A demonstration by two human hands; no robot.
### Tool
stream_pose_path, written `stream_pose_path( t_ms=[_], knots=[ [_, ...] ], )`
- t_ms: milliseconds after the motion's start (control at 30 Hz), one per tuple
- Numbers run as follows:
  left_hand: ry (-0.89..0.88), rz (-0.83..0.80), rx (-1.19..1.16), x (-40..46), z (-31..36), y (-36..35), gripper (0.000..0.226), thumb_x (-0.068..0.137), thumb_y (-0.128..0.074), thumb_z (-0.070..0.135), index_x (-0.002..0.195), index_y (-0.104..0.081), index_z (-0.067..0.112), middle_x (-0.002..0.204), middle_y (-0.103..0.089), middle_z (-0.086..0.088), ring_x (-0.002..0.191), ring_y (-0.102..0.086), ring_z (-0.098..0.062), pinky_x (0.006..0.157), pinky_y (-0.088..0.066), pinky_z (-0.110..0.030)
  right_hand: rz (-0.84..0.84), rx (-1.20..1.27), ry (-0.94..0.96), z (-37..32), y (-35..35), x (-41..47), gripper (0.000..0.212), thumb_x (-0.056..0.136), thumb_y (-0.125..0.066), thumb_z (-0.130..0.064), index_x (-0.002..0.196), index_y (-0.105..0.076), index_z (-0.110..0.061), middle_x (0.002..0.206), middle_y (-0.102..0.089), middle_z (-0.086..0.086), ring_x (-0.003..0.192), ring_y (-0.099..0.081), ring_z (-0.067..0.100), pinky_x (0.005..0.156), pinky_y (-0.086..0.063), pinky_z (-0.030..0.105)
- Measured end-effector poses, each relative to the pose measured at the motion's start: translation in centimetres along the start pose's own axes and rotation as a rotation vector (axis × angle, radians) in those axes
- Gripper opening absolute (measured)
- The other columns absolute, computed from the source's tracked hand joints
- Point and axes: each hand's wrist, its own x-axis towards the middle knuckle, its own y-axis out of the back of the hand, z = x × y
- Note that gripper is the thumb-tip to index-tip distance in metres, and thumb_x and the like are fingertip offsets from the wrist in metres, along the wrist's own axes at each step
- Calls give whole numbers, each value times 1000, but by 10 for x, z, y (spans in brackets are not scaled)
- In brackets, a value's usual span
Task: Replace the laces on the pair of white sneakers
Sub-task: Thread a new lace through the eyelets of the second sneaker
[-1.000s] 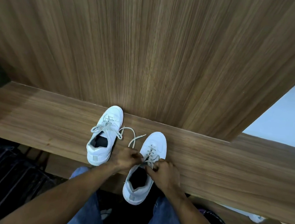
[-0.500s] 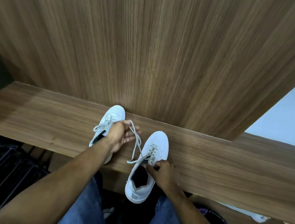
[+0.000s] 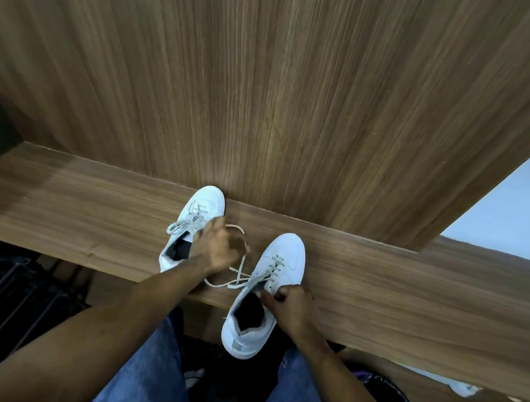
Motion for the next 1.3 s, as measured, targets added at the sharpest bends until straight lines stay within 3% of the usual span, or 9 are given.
stream_pose_path(
  t_ms=[167, 300, 467, 567, 733, 933, 1000, 1133, 1300],
  knots=[
    [-29, -391, -162, -19, 5, -29, 21, 87, -63, 38, 86, -74, 20, 96, -70, -2, 95, -63, -21, 84, -48, -32, 10, 55, -20, 2, -4, 0, 57, 78, -66, -57, 46, -41, -17, 42, -42, -5, 45, -42, 6, 48, -33, 27],
    [86, -404, -232, -15, 13, -30, 20, 78, -65, 39, 68, -62, 22, 88, -69, -9, 90, -64, -23, 84, -50, -39, 9, 36, -22, 1, -3, -1, 57, 78, -65, -60, 48, -42, -17, 44, -44, -5, 46, -45, 7, 48, -33, 27],
    [282, -435, -402, 1, 7, -44, 53, 51, -63, 36, 91, -64, 2, 69, -58, -6, 67, -56, -17, 71, -50, -38, -23, 32, -34, -1, -5, 1, 54, 78, -65, -59, 50, -43, -19, 48, -47, -6, 54, -50, 12, 52, -37, 27],
    [352, -454, -419, 2, 14, -41, 35, 45, -63, 37, 68, -55, 11, 66, -54, -6, 65, -53, -19, 64, -44, -34, -33, 28, -27, -2, -5, 1, 53, 78, -65, -59, 51, -44, -19, 50, -48, -6, 57, -53, 14, 55, -40, 28],
    [422, -450, -519, -3, 47, -16, 16, 74, -56, 16, 58, -54, 12, 56, -55, -5, 52, -49, -17, 53, -38, -22, -43, 35, 0, -4, 3, -3, 60, 79, -66, -58, 47, -39, -15, 44, -43, -4, 44, -41, 8, 47, -31, 27],
    [230, -441, -719, 13, 74, 41, 34, 97, -50, 27, 66, -52, 15, 61, -56, -2, 56, -52, -12, 52, -42, -20, -20, 249, -34, -1, 14, 9, 41, 74, -75, -48, 54, -52, -21, 48, -51, -11, 47, -45, 2, 54, -37, 25],
    [111, -384, -729, 23, 88, 63, 34, 99, -50, 26, 69, -55, 12, 59, -55, -3, 54, -55, -10, 48, -42, -13, 87, 435, 13, -10, 26, 18, 17, 78, -78, -33, 74, -63, -26, 61, -59, -9, 55, -53, 4, 60, -44, 28],
    [-53, -430, -637, 32, 108, 83, 28, 98, -53, 24, 75, -59, 9, 52, -53, -2, 48, -54, -10, 51, -42, -14, 116, 779, 152, -46, 65, 26, 20, 86, -70, -10, 106, -63, -10, 78, -64, 12, 68, -59, 17, 60, -49, 34],
    [-86, -388, -592, 30, 95, 68, 26, 94, -61, 20, 72, -57, 6, 59, -56, -2, 47, -49, -8, 53, -44, -18, 174, 896, 34, -52, 84, 30, 18, 93, -57, -8, 78, -64, -5, 61, -60, 7, 51, -53, 12, 50, -46, 23]
  ],
)
